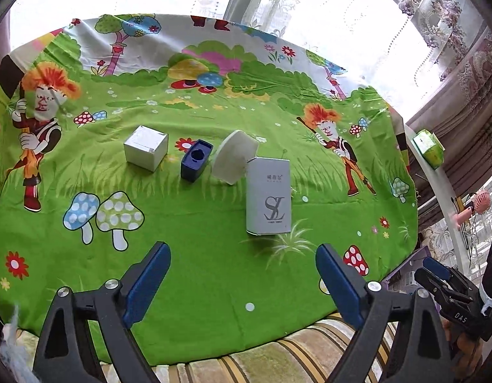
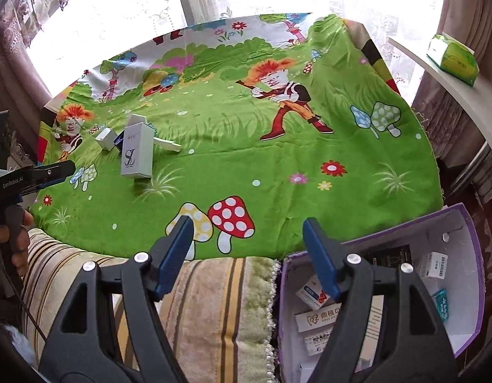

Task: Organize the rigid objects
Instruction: 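Withdraw both open grippers from purple box back over the bed, then grasp white plastic holder with left gripper while right grasps white SL box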

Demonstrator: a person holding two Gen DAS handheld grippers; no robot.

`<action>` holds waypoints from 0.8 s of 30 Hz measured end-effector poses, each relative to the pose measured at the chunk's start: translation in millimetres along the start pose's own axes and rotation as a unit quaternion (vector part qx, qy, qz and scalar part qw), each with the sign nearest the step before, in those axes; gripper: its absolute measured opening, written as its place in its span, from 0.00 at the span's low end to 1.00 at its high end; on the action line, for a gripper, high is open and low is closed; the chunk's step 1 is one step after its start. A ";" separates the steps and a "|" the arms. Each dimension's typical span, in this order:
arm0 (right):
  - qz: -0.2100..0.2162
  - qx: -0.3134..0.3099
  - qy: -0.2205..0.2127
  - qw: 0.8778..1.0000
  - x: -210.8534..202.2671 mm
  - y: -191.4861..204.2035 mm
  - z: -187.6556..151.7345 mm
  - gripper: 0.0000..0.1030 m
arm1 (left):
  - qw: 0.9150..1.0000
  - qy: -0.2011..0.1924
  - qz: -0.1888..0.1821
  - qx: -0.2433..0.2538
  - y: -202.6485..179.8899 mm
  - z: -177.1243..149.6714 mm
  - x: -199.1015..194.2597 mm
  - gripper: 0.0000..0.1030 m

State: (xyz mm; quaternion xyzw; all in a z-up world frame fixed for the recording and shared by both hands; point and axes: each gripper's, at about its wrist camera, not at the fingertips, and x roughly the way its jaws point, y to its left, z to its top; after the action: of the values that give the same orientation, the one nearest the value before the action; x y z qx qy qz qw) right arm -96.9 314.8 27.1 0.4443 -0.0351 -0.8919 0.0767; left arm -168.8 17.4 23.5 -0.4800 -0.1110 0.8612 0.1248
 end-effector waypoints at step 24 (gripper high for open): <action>0.035 -0.055 0.065 0.996 136.2 138.5 64.5 0.76 | 0.997 0.023 -0.051 0.051 27.1 101.1 73.0 0.69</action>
State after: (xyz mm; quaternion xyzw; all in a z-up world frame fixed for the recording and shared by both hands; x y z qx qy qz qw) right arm -214.6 155.0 -23.2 0.4948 0.0033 -0.8586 0.1340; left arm -295.2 8.2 8.7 -0.4862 -0.0878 0.8472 0.1954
